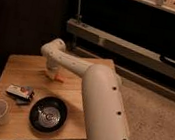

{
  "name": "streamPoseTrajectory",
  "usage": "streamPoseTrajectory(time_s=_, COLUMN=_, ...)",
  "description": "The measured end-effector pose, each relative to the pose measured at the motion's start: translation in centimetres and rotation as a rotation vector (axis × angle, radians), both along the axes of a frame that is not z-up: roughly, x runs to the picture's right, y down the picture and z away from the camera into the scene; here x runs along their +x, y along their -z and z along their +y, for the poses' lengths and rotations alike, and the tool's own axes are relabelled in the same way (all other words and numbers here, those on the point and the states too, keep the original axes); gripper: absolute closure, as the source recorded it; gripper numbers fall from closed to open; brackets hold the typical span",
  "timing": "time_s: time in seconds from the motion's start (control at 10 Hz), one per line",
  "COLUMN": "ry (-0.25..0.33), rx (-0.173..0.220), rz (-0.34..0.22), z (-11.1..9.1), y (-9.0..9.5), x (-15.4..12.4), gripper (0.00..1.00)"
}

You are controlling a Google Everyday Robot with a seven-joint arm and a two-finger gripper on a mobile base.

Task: Drag the pepper across the table

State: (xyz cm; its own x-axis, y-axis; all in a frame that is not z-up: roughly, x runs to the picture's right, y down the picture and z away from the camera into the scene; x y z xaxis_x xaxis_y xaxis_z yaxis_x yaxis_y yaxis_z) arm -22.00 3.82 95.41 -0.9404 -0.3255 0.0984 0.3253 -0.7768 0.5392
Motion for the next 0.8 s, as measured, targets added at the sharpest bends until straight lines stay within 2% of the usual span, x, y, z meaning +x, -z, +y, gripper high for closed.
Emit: streamPoseTrajectory(time_s=0.8, ry=0.096, rx=-0.004, rz=-0.082, z=-0.2, y=-0.1, x=-6.5, gripper=0.69)
